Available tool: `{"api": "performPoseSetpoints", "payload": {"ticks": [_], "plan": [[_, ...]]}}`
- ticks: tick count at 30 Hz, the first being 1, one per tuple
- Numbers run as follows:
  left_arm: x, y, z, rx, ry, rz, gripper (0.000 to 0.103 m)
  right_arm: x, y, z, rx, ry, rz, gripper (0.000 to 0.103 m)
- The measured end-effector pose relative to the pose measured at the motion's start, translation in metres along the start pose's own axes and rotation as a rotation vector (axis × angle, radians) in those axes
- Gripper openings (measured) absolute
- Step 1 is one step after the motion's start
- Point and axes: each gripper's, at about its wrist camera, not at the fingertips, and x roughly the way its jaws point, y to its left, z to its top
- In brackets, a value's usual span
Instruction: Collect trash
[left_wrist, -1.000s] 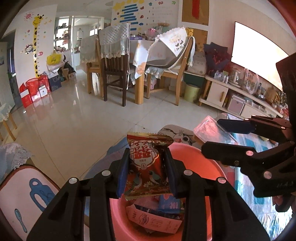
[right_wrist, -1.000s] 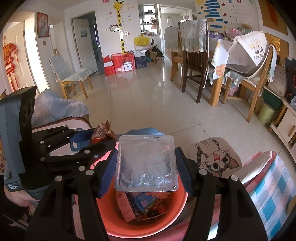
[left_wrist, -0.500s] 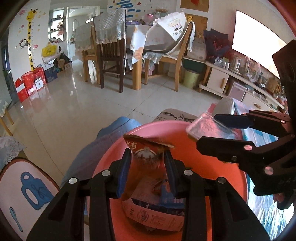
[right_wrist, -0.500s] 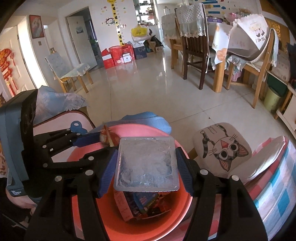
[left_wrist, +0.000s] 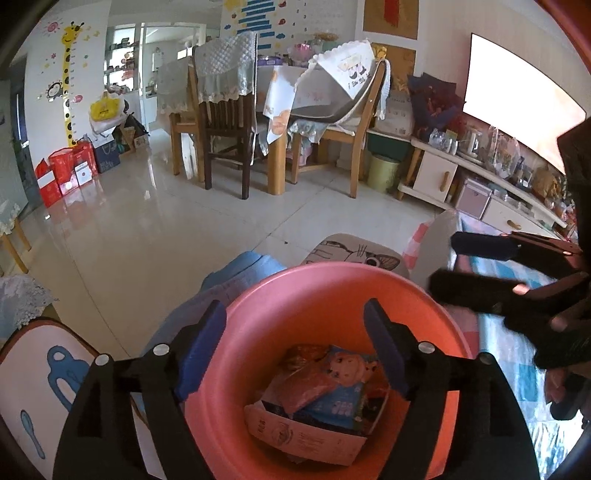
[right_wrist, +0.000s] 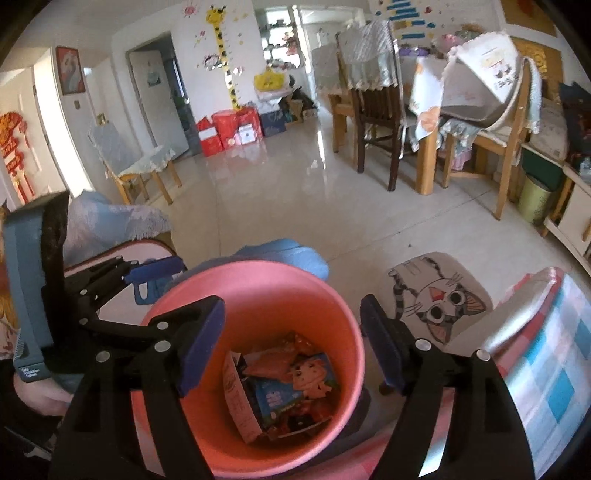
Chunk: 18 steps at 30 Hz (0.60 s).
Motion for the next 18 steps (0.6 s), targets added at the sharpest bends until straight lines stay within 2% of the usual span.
{"api": "performPoseSetpoints", "payload": {"ticks": [6,18], "plan": [[-0.033,-0.034,0.004,0.054,-0.034,-0.013,0.084,-0.071,-0.016,-0.013,0.039,-0.061,-0.065,0.080],[-0.099,-0.131,0.024,0.130,-0.088,-0.109,0.094,-0.220,-0.040,-0.056,0.088,-0.185,-0.227,0.082]]}}
